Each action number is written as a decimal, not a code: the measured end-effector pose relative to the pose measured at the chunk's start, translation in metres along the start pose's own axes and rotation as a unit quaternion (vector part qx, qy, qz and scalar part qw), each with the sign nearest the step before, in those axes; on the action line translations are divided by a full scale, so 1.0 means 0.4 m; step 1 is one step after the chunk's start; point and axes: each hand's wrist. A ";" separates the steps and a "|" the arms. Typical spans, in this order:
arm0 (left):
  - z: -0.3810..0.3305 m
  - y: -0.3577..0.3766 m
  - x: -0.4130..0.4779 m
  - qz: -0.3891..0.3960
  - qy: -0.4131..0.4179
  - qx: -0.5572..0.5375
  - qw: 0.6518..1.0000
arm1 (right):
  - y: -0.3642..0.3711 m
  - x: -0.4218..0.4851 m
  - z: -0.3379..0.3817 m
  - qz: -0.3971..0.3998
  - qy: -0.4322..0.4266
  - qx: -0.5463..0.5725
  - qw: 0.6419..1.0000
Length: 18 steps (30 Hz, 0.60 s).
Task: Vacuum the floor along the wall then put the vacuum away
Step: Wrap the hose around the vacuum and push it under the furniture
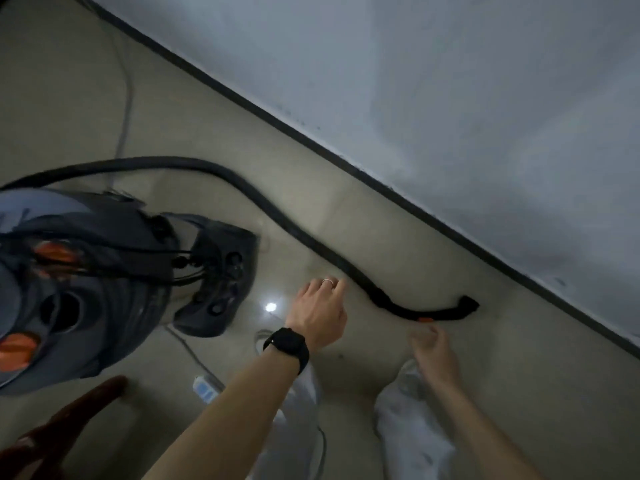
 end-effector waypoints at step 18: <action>-0.226 1.156 0.713 0.181 0.069 0.186 0.963 | 0.123 1.063 -0.562 0.084 0.224 0.375 0.896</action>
Point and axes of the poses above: each hand's wrist, its own x-axis towards the middle knuckle, its own y-axis out of the palm, z = x × y, and after that the axes turned 2 degrees about -x, right-handed
